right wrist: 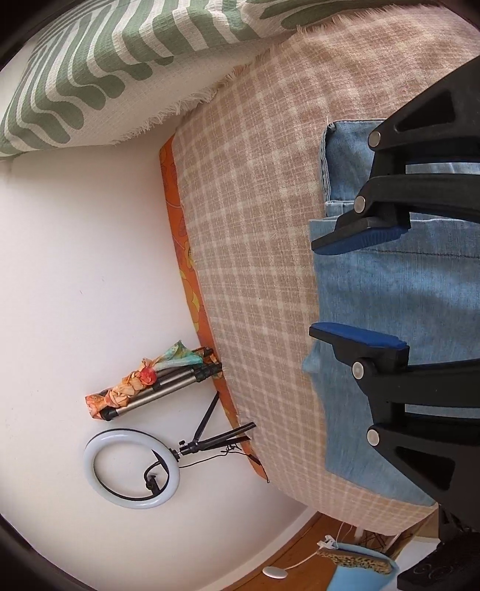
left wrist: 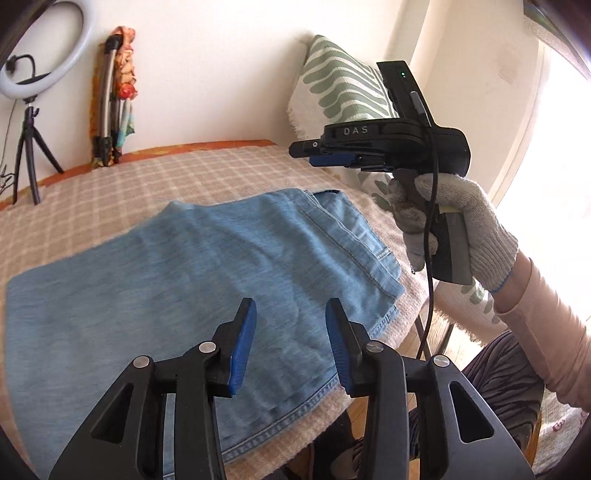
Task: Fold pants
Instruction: 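Open both grippers and release the folded jeans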
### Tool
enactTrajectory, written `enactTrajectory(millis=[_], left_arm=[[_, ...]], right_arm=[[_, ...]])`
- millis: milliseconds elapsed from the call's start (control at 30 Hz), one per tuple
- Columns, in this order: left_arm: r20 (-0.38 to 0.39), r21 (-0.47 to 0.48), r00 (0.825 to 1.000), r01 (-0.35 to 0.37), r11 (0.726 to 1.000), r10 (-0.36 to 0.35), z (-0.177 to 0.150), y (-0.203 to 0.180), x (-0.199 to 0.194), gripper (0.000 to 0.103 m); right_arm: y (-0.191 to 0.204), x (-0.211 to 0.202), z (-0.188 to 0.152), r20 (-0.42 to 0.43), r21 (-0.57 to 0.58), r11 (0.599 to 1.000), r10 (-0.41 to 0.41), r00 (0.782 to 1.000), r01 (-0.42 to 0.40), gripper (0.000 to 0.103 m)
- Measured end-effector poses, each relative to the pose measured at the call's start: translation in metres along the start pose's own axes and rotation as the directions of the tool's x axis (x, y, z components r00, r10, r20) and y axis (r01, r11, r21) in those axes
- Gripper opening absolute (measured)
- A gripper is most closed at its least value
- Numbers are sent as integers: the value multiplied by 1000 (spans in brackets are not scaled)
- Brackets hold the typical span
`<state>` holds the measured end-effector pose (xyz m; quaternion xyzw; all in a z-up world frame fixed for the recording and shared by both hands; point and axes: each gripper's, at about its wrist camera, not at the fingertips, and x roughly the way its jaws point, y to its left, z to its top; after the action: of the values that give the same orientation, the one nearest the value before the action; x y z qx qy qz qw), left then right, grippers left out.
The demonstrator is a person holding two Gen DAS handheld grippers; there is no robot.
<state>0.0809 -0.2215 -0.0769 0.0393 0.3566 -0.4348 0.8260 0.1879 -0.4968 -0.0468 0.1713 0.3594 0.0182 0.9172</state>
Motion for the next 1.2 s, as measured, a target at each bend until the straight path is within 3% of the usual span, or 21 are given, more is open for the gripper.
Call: enactTrajectory(millis=[133, 333, 467, 700, 900, 1033, 1167, 1200], left_arm=[[45, -72, 994, -95, 993, 98, -4, 39, -31, 37], [54, -201, 975, -201, 959, 215, -22, 96, -63, 37], [30, -264, 957, -272, 925, 290, -40, 123, -80, 37], [-65, -360, 937, -343, 868, 343, -81, 162, -89, 37], [-161, -340, 924, -382, 859, 347, -111, 168, -75, 37], [-146, -293, 920, -390, 873, 363, -117, 161, -77, 37], [-142, -335, 936, -353, 874, 323, -119, 167, -84, 37], [-140, -349, 939, -343, 872, 313, -119, 170, -86, 37]], right_arm=[[47, 13, -1, -22, -78, 994, 70, 997, -72, 41], [117, 38, -8, -78, -178, 967, 173, 982, -184, 41], [160, 53, -16, -120, -248, 939, 216, 969, -240, 40], [239, 93, -38, -242, -358, 868, 270, 932, -344, 35], [298, 137, -73, -373, -448, 798, 243, 895, -403, 28], [323, 165, -95, -434, -504, 767, 173, 884, -397, 20], [338, 189, -119, -462, -566, 735, 92, 882, -373, 19], [341, 189, -121, -434, -582, 728, 98, 896, -361, 19]])
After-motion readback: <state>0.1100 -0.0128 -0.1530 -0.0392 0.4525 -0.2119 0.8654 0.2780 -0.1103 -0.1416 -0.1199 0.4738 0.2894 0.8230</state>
